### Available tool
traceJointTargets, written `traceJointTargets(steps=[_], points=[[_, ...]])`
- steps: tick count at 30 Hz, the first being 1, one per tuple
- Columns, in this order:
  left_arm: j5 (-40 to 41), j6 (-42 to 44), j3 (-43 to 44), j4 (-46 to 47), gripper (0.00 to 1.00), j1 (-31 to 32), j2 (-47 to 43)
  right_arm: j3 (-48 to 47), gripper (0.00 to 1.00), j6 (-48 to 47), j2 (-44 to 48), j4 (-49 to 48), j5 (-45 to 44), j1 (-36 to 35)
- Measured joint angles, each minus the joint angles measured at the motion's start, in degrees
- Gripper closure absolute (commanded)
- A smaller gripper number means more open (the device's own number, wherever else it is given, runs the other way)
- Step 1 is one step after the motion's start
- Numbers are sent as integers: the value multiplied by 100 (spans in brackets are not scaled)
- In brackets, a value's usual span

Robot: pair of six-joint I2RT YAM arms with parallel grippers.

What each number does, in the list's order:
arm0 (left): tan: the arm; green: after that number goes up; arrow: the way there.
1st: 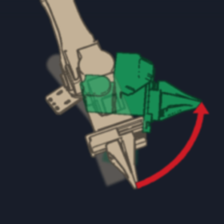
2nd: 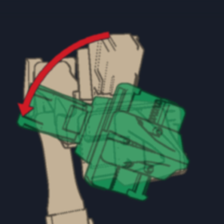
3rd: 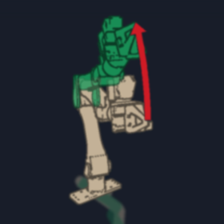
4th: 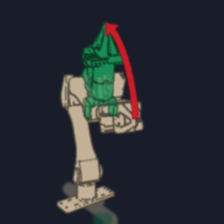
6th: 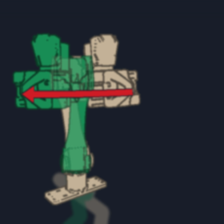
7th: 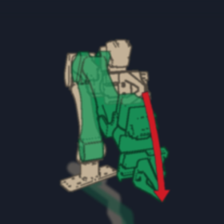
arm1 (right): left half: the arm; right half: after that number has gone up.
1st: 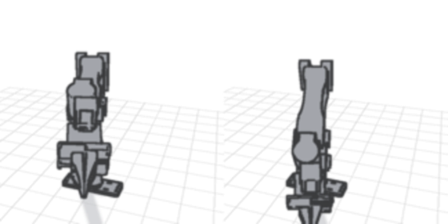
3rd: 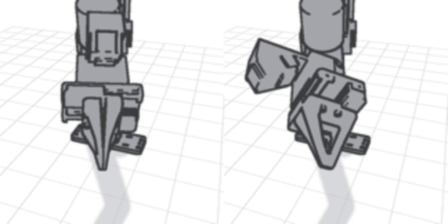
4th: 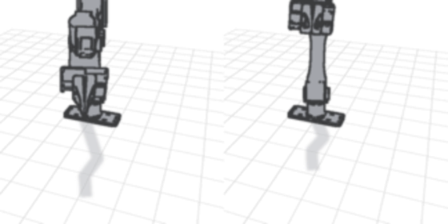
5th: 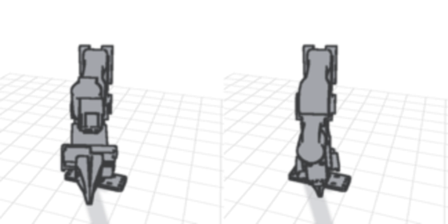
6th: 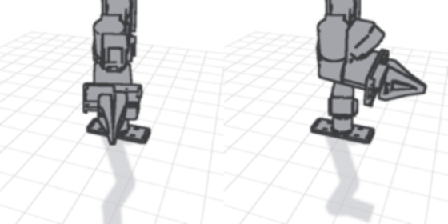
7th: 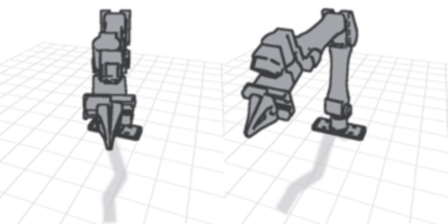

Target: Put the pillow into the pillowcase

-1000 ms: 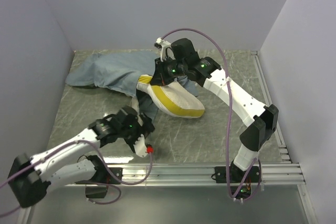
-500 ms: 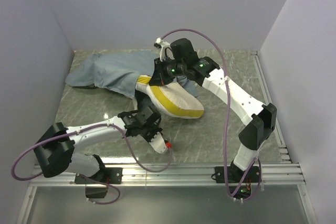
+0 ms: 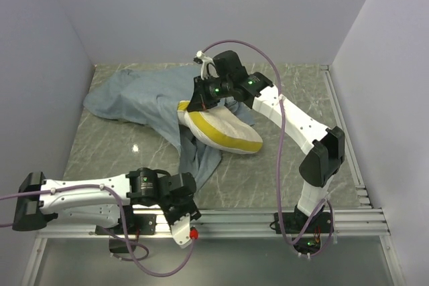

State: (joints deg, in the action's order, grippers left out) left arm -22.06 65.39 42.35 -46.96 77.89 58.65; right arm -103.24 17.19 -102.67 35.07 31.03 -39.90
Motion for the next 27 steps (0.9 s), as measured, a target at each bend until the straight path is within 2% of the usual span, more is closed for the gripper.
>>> traceJointTargets(steps=[1,4,7,9,12,14,20,24,27], points=[[-4,-33,-57,-101,35,7,-72,0,100,20,0,-7,11,9],[35,-382,-122,-297,24,7,-546,0,100,107,-11,-76,35,37],[192,-997,-107,63,20,9,-977,0,100,203,-61,-168,142,61],[490,-1558,-103,588,21,11,-994,0,100,273,-96,-197,199,66],[1167,-2350,-26,1436,18,11,-382,0,100,343,-133,-214,273,63],[1834,-2885,-22,2149,18,7,374,0,100,361,-140,-214,289,63],[3383,-3661,-214,3375,22,-160,1781,70,100,365,-140,-278,313,63],[3847,-3901,-216,3777,24,-614,2262,247,100,400,-138,-428,358,63],[4035,-4026,-214,3954,30,-994,2594,389,100,407,-138,-470,396,61]])
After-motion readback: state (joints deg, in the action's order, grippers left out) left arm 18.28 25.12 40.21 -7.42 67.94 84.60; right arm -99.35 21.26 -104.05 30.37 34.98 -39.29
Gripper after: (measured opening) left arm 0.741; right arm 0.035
